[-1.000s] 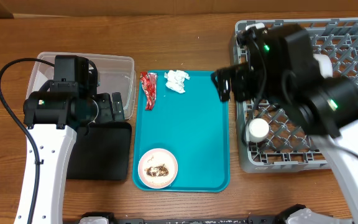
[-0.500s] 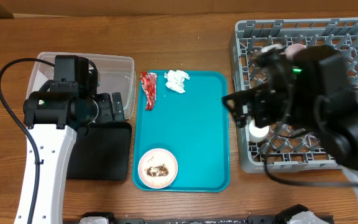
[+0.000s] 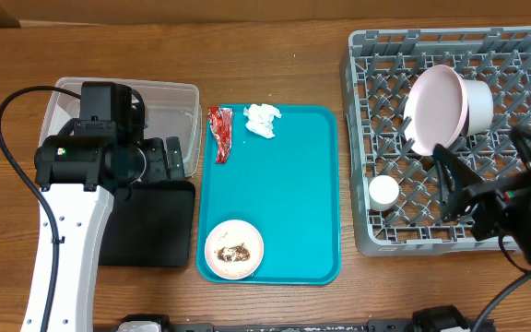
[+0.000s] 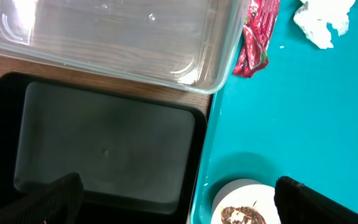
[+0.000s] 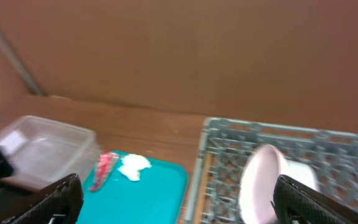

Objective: Sort waste into correct bins and load items into the dishwasher

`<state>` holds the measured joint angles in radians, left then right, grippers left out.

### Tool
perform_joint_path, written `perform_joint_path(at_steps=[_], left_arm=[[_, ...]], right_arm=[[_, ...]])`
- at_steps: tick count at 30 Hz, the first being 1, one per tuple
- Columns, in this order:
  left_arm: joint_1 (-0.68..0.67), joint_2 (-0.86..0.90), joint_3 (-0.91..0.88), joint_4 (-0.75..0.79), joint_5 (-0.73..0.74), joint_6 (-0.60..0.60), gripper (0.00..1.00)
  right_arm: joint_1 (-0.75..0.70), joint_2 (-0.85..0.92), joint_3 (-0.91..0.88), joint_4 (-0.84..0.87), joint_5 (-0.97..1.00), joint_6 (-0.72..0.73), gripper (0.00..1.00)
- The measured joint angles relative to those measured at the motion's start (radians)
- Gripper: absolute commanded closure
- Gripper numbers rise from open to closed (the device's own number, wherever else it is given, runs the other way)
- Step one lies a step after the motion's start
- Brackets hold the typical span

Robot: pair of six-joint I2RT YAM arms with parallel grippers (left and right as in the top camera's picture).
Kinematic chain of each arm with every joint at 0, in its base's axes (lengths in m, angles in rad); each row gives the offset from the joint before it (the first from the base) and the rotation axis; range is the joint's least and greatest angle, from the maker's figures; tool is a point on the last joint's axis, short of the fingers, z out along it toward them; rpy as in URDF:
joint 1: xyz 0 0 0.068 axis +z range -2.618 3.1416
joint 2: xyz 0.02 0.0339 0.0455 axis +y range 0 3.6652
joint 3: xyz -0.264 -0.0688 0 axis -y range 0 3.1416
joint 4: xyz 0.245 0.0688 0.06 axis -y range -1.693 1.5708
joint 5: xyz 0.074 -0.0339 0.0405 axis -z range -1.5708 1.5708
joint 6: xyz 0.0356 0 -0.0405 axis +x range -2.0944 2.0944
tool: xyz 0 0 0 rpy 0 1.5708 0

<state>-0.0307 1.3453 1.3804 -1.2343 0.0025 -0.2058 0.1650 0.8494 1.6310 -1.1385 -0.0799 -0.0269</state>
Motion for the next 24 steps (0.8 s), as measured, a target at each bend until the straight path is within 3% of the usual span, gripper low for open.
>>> perform_joint_path(at_steps=[15, 24], left_arm=[[0.000, 0.000, 0.000, 0.000, 0.000, 0.000, 0.00], [0.000, 0.000, 0.000, 0.000, 0.000, 0.000, 0.00]], right_arm=[[-0.171, -0.433, -0.805, 0.456, 0.026, -0.024, 0.00], [-0.239, -0.630, -1.113, 0.595, 0.029, -0.026, 0.00]])
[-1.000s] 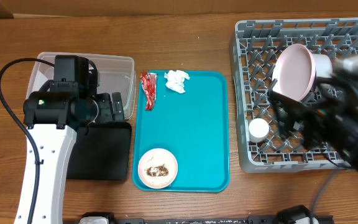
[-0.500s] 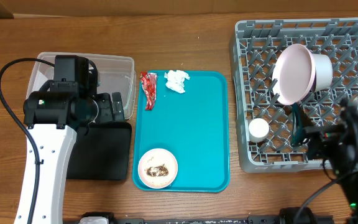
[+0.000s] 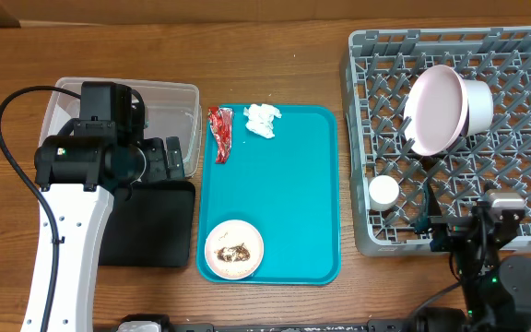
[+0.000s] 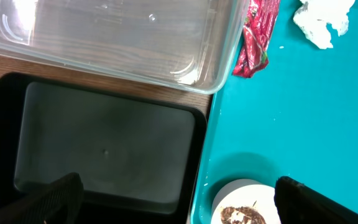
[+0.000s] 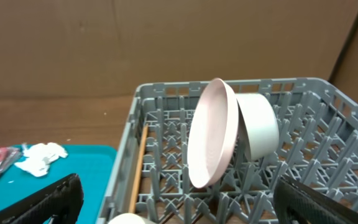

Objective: Sort waste into correct bins and load items into the dishwasher

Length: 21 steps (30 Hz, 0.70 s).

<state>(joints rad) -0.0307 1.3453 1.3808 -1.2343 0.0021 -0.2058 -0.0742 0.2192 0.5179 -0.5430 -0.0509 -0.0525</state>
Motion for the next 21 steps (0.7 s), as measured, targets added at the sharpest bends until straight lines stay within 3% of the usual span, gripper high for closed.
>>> perform_joint_path(at_steps=[13, 21], left_arm=[[0.000, 0.000, 0.000, 0.000, 0.000, 0.000, 0.00], [0.000, 0.000, 0.000, 0.000, 0.000, 0.000, 0.00]], right_arm=[[-0.088, -0.195, -0.370, 0.281, 0.000, 0.000, 0.00], [-0.119, -0.206, -0.482, 0.483, 0.000, 0.000, 0.00]])
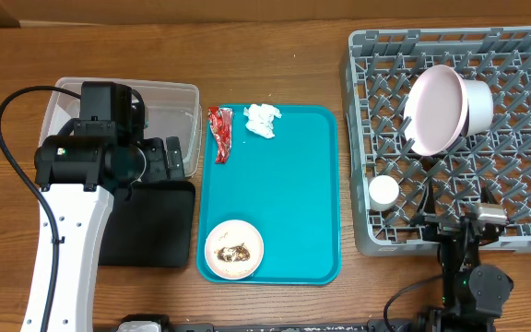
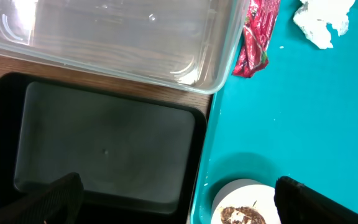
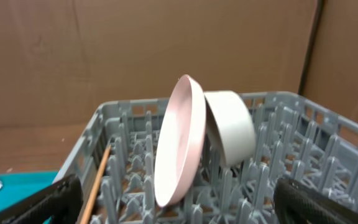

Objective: Sort waste into correct bins and load items into the dishwasher

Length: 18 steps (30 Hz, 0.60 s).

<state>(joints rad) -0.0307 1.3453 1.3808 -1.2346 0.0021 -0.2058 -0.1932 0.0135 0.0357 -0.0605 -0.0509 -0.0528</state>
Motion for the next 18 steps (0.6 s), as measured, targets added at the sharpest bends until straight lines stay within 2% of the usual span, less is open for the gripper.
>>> perform_joint_path(at_steps=[18], left_arm=[[0.000, 0.000, 0.000, 0.000, 0.000, 0.000, 0.00]], right_arm=[[-0.002, -0.001, -0.017, -0.021, 0.000, 0.000, 0.00]])
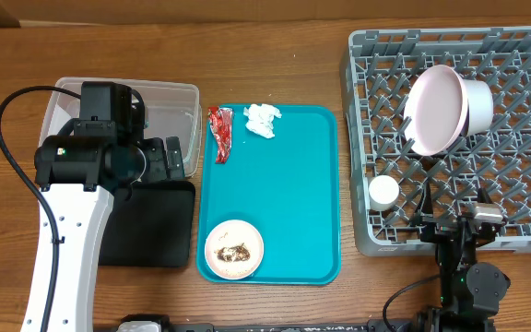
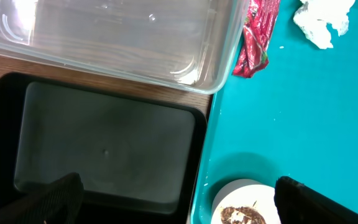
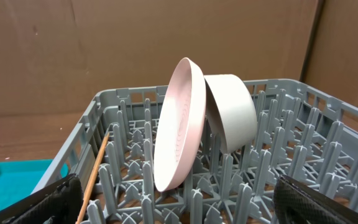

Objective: Sort waste into correct bins and load items into the dishwasher

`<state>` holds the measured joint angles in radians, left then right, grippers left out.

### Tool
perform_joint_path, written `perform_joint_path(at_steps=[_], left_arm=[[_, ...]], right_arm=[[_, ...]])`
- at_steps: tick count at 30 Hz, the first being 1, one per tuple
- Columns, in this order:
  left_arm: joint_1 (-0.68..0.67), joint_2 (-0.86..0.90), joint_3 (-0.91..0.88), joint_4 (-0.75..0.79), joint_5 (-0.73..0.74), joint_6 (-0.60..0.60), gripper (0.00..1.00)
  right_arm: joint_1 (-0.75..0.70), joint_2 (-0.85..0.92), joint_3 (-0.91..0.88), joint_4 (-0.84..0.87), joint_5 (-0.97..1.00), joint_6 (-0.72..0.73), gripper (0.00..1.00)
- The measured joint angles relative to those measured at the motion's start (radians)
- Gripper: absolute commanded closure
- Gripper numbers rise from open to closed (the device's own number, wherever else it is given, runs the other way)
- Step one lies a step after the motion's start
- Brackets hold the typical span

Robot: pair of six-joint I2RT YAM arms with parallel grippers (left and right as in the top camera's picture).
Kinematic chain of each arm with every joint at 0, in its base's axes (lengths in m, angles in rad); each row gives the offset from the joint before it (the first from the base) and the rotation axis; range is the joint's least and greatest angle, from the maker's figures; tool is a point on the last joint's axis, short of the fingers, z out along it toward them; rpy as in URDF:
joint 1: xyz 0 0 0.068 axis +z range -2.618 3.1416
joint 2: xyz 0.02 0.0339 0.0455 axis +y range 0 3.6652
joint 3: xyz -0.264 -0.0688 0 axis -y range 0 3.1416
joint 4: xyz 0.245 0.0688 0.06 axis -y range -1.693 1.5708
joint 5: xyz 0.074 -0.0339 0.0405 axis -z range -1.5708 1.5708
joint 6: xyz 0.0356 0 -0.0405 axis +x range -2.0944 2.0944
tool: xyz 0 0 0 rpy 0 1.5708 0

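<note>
On the teal tray (image 1: 289, 184) lie a red wrapper (image 1: 219, 134), a crumpled white tissue (image 1: 263, 120) and a small white plate with food residue (image 1: 234, 249). My left gripper (image 1: 175, 159) hangs open and empty over the seam between the black bin (image 1: 150, 226) and the clear bin (image 1: 169, 106); the wrapper (image 2: 257, 34) and tissue (image 2: 322, 22) show ahead of it. My right gripper (image 1: 454, 217) stands open and empty at the front edge of the grey dish rack (image 1: 358, 55), facing the pink plate (image 3: 179, 124) and white bowl (image 3: 232, 118).
In the rack the pink plate (image 1: 434, 111) leans against the white bowl (image 1: 476, 103), and a small white cup (image 1: 383, 191) sits near the front left corner. A wooden chopstick (image 3: 95, 174) lies along the rack's left side. Brown cardboard walls stand behind the table.
The right wrist view has settled and sharpened, now looking slightly lower into the rack. The left arm and all items on the tray are unchanged.
My right arm first reached over the rack's front right part, its camera blurred and facing the tray and bins. Then it stood at the rack's front edge facing the plate and bowl, and has stayed there, open. The left arm held still throughout.
</note>
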<state>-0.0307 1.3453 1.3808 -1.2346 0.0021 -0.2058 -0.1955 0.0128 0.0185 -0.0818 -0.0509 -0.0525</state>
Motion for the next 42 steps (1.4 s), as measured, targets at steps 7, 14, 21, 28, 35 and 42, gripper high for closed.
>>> perform_joint_path(at_steps=[7, 14, 21, 28, 35, 42], left_arm=[[0.000, 0.000, 0.000, 0.000, 0.000, 0.000, 0.00], [0.000, 0.000, 0.000, 0.004, 0.016, -0.022, 0.00], [-0.014, 0.003, -0.002, 0.103, 0.273, -0.129, 0.00], [-0.282, 0.104, -0.004, 0.118, 0.327, -0.134, 0.01], [-0.592, 0.282, -0.014, 0.046, 0.128, -0.256, 0.40], [-0.712, 0.413, -0.017, 0.026, 0.019, -0.407, 0.50]], right_arm=[[0.002, 0.000, 0.000, 0.000, 0.000, 0.000, 0.00], [0.002, 0.000, 0.000, 0.000, 0.000, 0.000, 0.00], [0.002, 0.000, 0.000, -0.001, 0.000, 0.000, 0.00], [0.002, 0.000, 0.000, 0.000, 0.000, 0.000, 0.00], [0.006, 0.000, 0.000, -0.001, 0.000, -0.001, 0.00], [0.006, 0.000, 0.000, -0.001, 0.000, 0.000, 0.00]])
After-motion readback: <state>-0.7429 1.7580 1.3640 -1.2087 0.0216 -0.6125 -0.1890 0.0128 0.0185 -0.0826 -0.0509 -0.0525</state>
